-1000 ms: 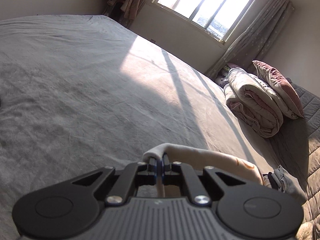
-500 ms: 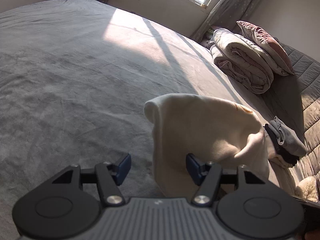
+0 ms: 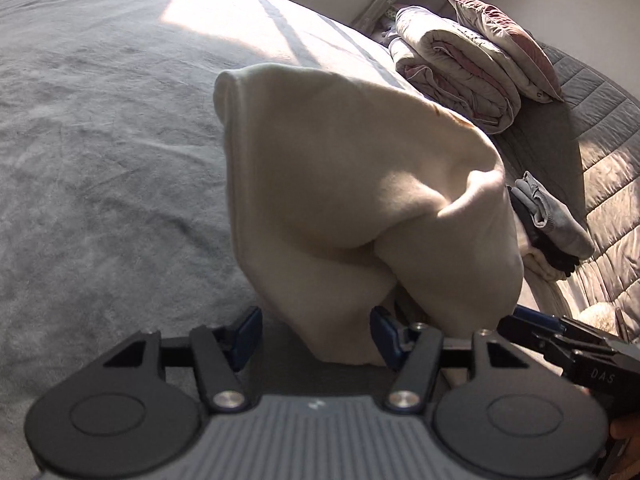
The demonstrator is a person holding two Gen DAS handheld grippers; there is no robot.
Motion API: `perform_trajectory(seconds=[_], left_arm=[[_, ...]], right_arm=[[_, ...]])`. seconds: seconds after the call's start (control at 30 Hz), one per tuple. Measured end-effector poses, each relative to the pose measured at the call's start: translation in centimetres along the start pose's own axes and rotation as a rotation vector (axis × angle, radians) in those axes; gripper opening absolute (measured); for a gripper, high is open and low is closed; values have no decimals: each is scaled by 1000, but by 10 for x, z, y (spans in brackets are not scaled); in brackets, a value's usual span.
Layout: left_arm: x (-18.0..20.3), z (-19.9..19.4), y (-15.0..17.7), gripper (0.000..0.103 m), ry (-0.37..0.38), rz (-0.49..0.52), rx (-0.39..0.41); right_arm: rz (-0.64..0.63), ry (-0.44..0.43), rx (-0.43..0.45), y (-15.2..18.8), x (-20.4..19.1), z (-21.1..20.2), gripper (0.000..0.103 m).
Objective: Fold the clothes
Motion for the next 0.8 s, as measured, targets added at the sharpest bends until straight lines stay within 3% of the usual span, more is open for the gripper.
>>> perform_trajectory(seconds=[0.27, 0.4, 0.8], left_arm=[[1, 9, -2, 10, 41, -43, -17], [4, 0, -7, 6, 44, -25, 15], [15, -30, -20, 5, 45, 42, 103]], right_arm=[[-149, 9, -31, 6, -6, 10, 66], [-191, 36, -39, 8, -5, 16, 66], [-226, -68, -34, 12, -35, 16, 63]])
Point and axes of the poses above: each gripper's, at about its wrist camera, not at the fingertips, and z roughly the way its jaws point, x to its right, y to its underside, the point moved 9 cm from there along z, roughly the way its jaws point, and after that the axes turned 2 degrees about -y, right-handed, at the moved point
